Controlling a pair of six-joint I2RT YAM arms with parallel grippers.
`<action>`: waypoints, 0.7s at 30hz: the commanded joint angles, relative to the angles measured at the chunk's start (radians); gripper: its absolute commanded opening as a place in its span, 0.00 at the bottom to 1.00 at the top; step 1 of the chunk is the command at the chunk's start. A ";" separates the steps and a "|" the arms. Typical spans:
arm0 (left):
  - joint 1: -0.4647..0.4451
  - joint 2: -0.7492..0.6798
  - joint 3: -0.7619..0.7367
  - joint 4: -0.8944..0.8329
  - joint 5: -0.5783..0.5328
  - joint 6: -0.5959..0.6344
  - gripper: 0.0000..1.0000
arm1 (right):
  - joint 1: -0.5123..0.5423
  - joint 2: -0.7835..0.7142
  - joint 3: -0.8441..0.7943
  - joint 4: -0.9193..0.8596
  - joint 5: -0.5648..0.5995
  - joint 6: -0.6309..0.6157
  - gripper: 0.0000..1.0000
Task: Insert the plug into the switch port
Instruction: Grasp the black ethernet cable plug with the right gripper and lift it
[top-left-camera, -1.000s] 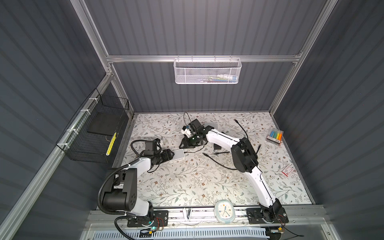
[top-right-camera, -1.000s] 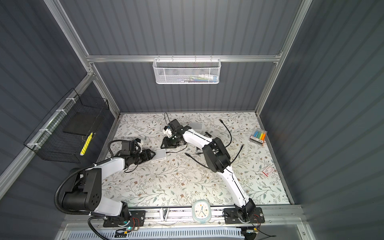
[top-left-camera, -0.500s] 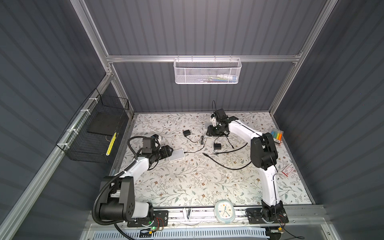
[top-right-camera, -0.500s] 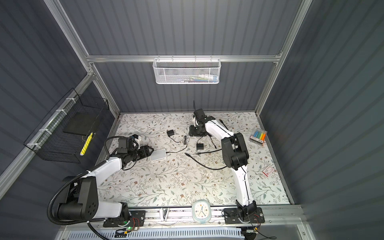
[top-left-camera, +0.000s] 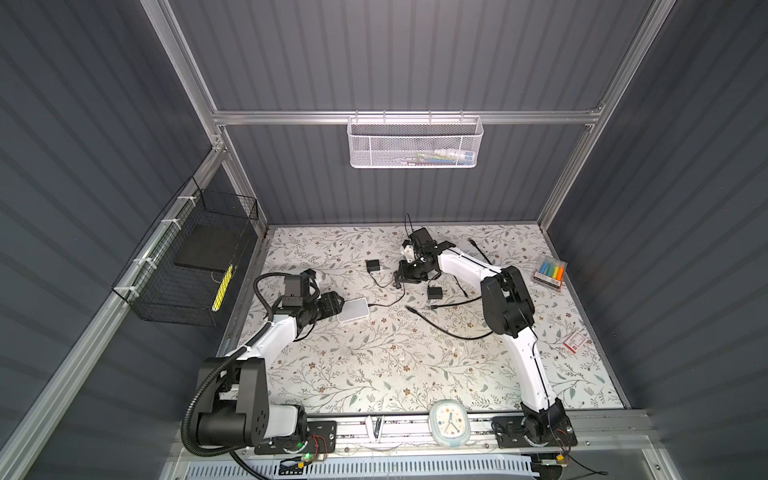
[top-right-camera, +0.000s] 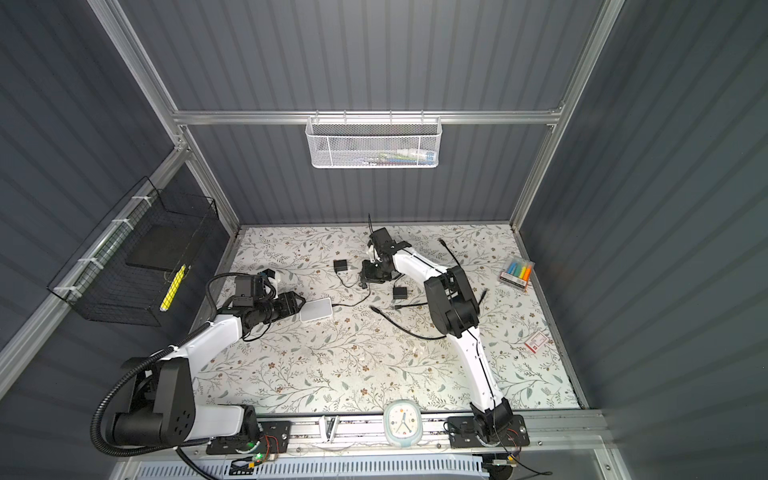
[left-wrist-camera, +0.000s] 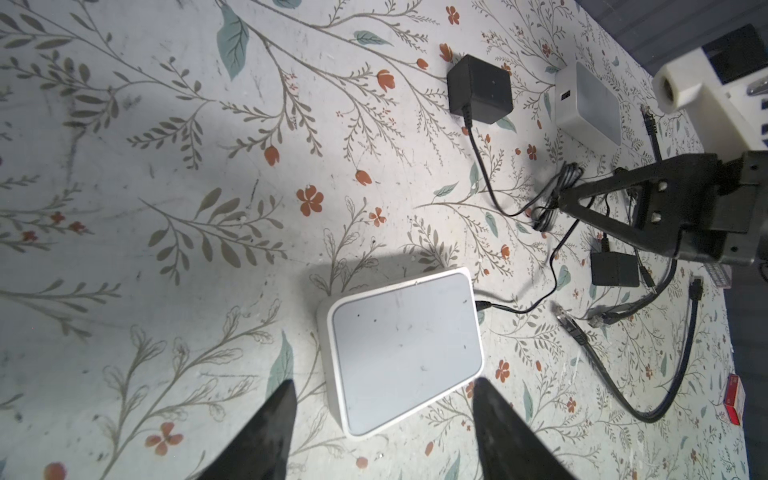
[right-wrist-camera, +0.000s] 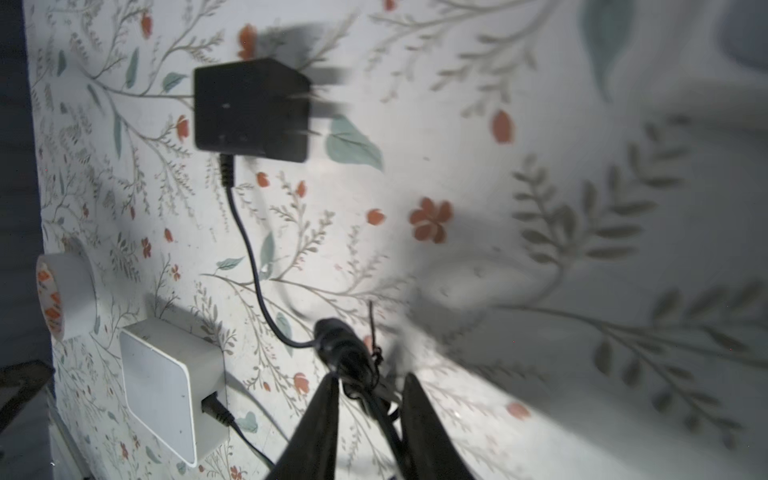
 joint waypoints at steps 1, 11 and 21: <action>0.006 -0.004 0.028 -0.016 0.005 0.022 0.67 | 0.040 0.072 0.083 0.036 -0.089 0.062 0.21; 0.008 -0.028 0.009 -0.011 0.000 0.015 0.67 | 0.121 0.288 0.450 0.055 -0.177 0.150 0.23; 0.010 -0.035 0.007 -0.003 0.004 0.010 0.67 | 0.068 0.033 0.229 -0.021 -0.047 -0.047 0.48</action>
